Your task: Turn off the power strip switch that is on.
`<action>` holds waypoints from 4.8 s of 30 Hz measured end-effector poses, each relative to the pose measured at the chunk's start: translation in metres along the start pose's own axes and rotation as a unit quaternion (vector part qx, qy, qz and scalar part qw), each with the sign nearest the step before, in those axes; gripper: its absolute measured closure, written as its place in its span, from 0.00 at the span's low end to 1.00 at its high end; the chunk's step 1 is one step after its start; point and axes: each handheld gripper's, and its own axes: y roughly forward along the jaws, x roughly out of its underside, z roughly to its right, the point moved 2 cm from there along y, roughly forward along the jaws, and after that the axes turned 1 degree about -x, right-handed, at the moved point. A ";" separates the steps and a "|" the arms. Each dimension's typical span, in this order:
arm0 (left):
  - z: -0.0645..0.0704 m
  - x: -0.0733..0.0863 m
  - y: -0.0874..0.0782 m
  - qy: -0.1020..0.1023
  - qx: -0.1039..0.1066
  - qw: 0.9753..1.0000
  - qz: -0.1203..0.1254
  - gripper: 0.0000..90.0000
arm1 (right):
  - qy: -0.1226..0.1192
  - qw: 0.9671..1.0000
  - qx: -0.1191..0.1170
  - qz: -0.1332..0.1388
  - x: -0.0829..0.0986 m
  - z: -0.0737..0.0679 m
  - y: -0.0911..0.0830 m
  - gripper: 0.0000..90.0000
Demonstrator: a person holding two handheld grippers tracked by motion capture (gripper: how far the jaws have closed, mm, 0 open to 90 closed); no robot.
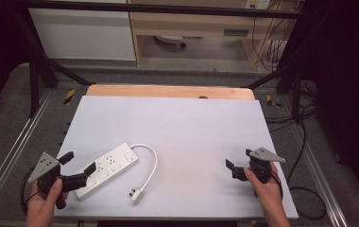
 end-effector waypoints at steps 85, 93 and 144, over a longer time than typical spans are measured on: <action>0.059 -0.052 0.031 0.042 0.065 0.997 0.007 0.22 | -0.070 0.995 -0.050 0.041 -0.010 -0.019 -0.002 0.03; 0.057 -0.045 0.038 0.065 0.048 0.997 -0.009 0.45 | -0.076 0.995 -0.048 0.033 -0.009 -0.019 -0.001 0.03; 0.037 -0.023 0.056 0.039 0.088 0.993 -0.066 1.00 | -0.070 0.996 -0.040 0.022 -0.007 -0.013 0.002 0.03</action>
